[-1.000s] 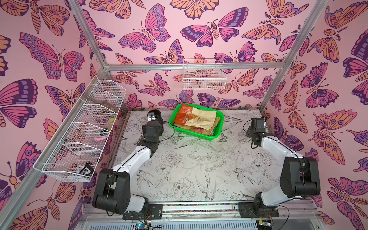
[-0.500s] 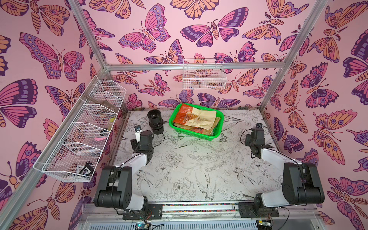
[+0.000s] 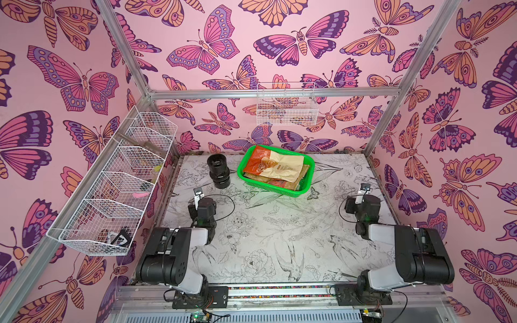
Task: Put the potato chips into the basket
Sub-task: Reset both arms
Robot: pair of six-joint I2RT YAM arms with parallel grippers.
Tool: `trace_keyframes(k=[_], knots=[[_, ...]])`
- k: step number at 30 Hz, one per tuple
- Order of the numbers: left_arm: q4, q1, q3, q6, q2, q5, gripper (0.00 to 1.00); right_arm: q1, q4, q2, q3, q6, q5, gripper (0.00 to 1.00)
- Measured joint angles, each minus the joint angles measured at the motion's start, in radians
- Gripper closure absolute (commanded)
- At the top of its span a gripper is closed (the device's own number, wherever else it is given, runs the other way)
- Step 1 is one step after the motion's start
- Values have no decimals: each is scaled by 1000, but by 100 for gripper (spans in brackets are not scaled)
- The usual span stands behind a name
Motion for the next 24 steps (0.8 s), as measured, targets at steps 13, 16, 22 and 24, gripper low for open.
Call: trace_keyframes(k=[13, 16, 22, 24], knots=[[140, 31, -24, -6, 38, 61, 0, 0, 51, 8, -8, 5, -3, 1], [139, 40, -21, -12, 38, 68, 0, 0, 51, 8, -8, 5, -3, 1], [138, 40, -20, -14, 38, 78, 0, 0, 51, 8, -8, 5, -3, 1], [138, 40, -20, -14, 38, 79, 0, 0, 51, 8, -8, 5, -3, 1]])
